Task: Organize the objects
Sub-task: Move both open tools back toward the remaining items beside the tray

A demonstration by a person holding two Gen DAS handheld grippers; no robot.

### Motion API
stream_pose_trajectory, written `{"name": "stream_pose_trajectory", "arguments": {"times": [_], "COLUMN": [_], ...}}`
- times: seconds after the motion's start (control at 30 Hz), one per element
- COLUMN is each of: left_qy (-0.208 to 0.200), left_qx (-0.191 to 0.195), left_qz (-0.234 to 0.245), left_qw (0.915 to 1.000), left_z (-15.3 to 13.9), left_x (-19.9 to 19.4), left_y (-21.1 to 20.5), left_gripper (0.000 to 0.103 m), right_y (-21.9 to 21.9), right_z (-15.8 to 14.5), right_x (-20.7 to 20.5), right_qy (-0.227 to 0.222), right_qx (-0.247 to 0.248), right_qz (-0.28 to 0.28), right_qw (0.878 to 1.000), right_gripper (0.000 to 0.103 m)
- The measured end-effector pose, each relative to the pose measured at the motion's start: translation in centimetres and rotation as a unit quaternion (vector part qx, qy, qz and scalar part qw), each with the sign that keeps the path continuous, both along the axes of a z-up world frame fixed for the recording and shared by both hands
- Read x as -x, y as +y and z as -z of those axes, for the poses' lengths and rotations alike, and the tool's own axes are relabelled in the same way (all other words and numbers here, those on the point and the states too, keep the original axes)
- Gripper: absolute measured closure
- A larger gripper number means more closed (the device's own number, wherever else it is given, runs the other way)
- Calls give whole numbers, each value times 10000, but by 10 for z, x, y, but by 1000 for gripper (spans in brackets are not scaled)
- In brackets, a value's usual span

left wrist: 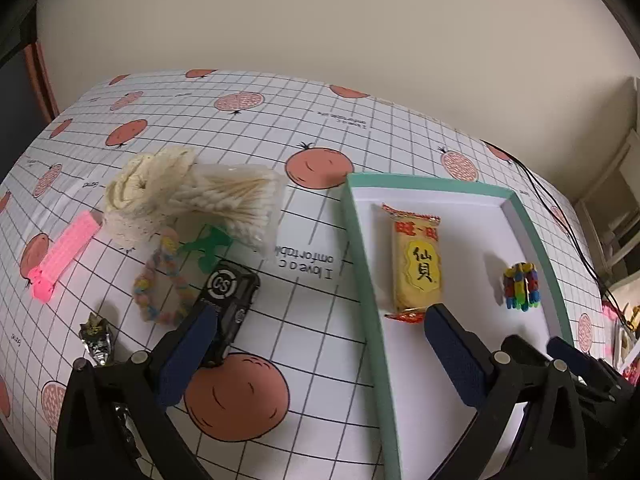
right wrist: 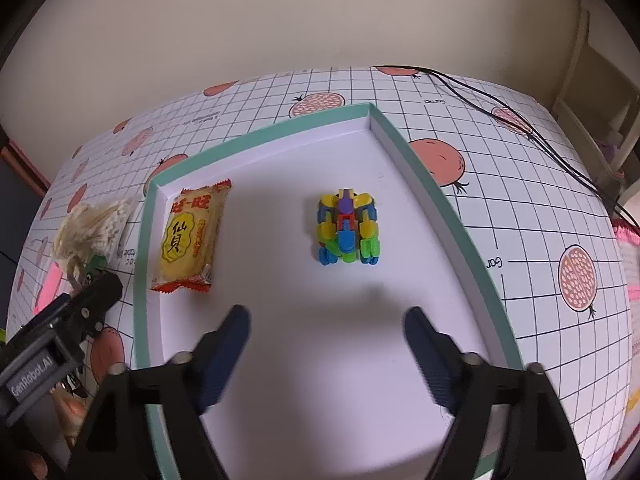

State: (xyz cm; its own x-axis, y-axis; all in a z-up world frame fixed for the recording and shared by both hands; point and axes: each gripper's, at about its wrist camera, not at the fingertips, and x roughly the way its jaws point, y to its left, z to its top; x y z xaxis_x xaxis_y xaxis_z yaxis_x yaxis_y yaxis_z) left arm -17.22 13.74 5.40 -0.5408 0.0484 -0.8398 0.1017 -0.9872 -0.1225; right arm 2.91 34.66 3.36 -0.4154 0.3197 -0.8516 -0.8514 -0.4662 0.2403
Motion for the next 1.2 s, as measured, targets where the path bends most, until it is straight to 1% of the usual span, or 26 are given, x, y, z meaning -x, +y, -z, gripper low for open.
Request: {"name": "stream_pose_trajectory", "arguments": {"times": [0.1, 0.63, 0.7, 0.77, 0.83, 0.93, 1.03, 1.1, 1.2], "left_qy": [20, 42, 65, 94, 127, 222, 293, 348, 397], "left_qx": [-23, -52, -111, -248, -368, -354, -457, -586, -655], "left_qz": [-63, -58, -81, -121, -126, -135, -170, -234, -344], "left_qw": [10000, 10000, 9999, 9996, 9992, 9990, 9984, 9974, 9965], "left_z": [-1, -4, -6, -9, -13, -22, -31, -38, -44], "left_x": [1, -1, -2, -3, -5, -9, -15, -19, -26], "left_y": [-3, -7, -9, -13, -17, -23, -35, -46, -62], "left_gripper": [0, 0, 0, 0, 0, 0, 0, 0, 0], "right_y": [-1, -2, -3, -4, -6, -11, -18, -23, -33], "right_z": [-2, -3, -5, -7, -11, -21, -32, -39, -49], "right_x": [1, 1, 0, -2, -3, -4, -3, -1, 5], "right_qy": [31, 8, -12, -15, 45, 58, 136, 196, 267], "right_qx": [-55, -79, -88, -79, -102, -235, -291, -339, -416], "right_qz": [6, 73, 100, 128, 147, 177, 149, 125, 33], "right_qw": [10000, 9999, 9999, 9999, 9998, 9996, 9994, 9992, 9988], "right_gripper": [0, 0, 0, 0, 0, 0, 0, 0, 0]}}
